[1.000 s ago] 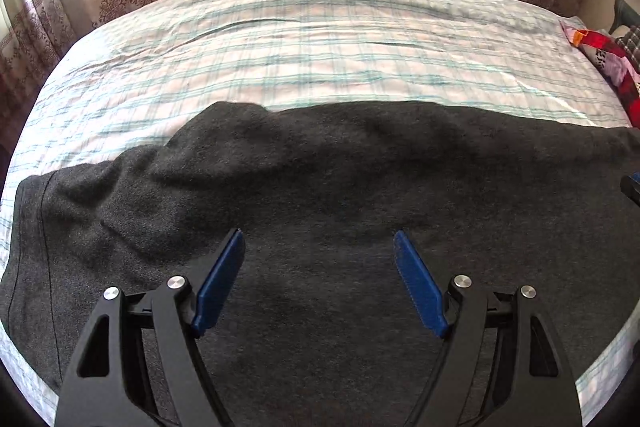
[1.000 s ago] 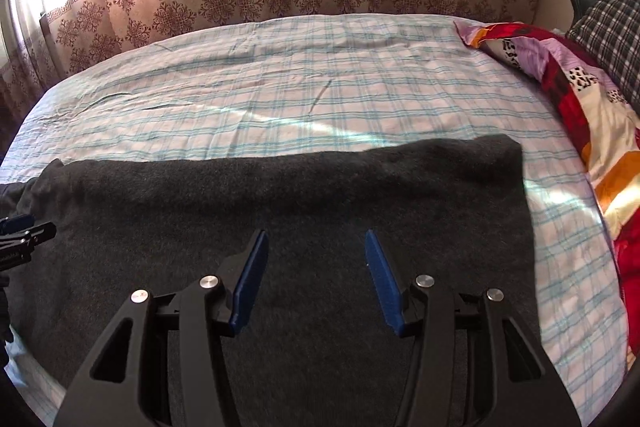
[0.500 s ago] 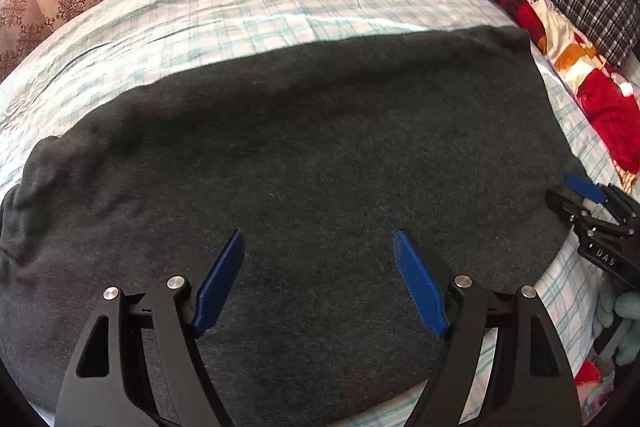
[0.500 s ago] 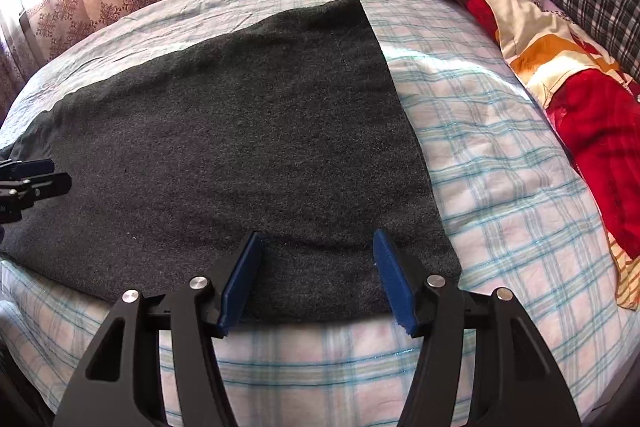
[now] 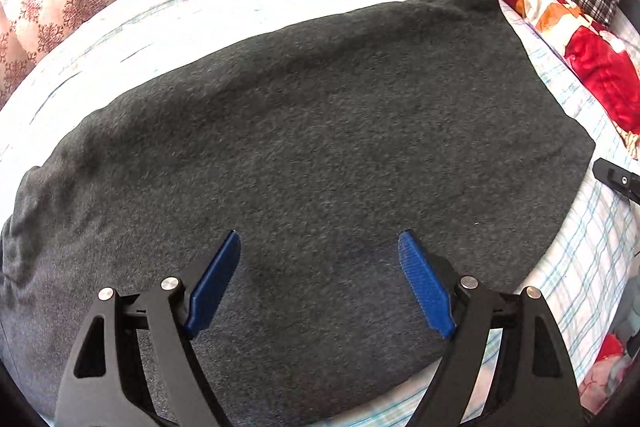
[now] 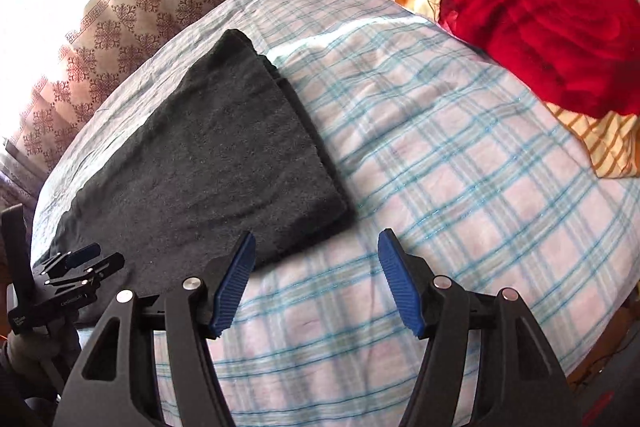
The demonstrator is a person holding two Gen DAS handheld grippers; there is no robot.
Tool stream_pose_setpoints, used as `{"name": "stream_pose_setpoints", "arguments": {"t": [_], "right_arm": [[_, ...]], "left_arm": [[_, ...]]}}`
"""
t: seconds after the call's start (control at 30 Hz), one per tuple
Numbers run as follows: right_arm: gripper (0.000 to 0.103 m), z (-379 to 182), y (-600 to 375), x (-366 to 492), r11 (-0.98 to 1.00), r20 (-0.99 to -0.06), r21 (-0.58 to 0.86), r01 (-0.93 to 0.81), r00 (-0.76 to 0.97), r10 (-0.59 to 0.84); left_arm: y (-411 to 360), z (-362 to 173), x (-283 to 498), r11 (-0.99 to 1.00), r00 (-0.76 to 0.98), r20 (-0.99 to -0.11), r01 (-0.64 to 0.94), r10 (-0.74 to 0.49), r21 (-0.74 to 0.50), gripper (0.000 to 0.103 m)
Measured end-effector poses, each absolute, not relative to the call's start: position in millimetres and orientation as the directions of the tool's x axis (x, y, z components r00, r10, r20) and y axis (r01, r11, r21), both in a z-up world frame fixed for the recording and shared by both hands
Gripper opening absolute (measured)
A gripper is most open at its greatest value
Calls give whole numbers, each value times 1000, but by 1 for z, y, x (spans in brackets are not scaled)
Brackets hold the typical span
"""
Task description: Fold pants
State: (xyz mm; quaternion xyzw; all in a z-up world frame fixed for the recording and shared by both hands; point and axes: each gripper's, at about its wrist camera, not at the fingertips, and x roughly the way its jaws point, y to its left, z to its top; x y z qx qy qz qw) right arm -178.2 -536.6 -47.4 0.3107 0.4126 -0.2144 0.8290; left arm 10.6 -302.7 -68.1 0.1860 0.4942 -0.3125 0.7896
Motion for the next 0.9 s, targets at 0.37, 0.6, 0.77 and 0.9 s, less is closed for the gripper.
{"name": "stream_pose_setpoints", "arguments": {"t": [0.37,0.6,0.77,0.9], "right_arm": [[65,-66,-551,-155,589,-794,470,658,607,-44],[52,-64,-558,-161,498,-720,600,626,694,-4],[47,-69,-557,-158,488,-734,585,648,679,-21],[33,-70,-563,-162,431,-782,502,750,606,-143]], "left_arm": [[-300,-78,15,760,298,-906,649,-300,-38,84],[-298,-81,11,753,291,-905,657,-310,-46,87],[-302,-83,15,749,292,-906,661,-307,-41,89],[-305,-83,17,749,288,-905,661,-311,-47,89]]}}
